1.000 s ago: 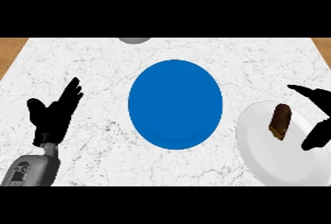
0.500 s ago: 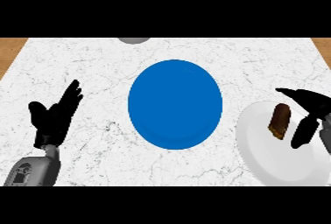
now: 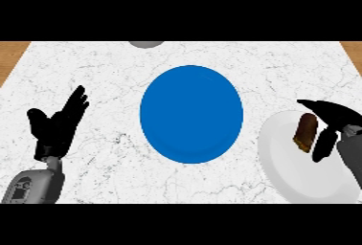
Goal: Pick the sweet potato from the plate and place it in the plate
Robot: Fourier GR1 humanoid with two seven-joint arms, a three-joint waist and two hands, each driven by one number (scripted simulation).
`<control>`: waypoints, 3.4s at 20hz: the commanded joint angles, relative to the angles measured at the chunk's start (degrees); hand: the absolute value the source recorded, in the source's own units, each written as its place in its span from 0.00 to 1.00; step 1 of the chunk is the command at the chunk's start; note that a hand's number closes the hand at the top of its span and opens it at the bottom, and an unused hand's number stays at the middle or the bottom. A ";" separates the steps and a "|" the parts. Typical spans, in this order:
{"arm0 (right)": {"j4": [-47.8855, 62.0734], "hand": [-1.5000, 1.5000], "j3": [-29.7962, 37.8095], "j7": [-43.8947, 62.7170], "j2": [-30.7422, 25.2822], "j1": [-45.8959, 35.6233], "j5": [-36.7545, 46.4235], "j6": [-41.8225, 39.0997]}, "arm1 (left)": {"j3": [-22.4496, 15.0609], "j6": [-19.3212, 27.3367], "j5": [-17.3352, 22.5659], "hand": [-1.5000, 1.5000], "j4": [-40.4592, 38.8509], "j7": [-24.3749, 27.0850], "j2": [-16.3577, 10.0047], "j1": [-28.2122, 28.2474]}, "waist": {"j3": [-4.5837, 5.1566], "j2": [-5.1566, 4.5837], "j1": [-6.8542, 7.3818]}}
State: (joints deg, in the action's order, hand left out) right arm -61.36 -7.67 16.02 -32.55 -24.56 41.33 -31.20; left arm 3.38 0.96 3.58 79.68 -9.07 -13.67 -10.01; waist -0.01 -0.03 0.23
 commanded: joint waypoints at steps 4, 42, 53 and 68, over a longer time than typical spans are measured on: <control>5.79 0.00 0.81 -3.09 1.25 -3.79 4.20 -3.31 | 2.80 -2.49 0.88 0.50 -2.42 -0.83 -1.01 -2.32 | 0.01 -0.02 0.05; -26.33 1.00 -41.66 50.46 32.53 -22.17 18.19 50.11 | -1.05 -1.22 -2.94 0.50 -1.14 -0.33 2.44 -1.62 | 0.09 0.43 3.08; -16.70 1.00 -34.15 49.84 32.52 -23.34 18.71 56.23 | 0.11 0.45 -3.58 0.50 0.19 0.15 2.66 0.46 | 0.00 0.02 0.49; -5.63 0.00 -19.65 25.13 30.06 -16.06 -1.64 50.10 | 0.98 0.61 -3.52 0.50 1.58 -1.87 2.89 -0.61 | -0.02 -0.07 0.04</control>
State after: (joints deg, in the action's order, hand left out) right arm -67.04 -31.81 47.06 -1.31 -41.59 46.36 22.31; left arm 4.41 0.29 0.84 81.12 -10.06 -11.41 -10.04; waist -0.02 -0.18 0.53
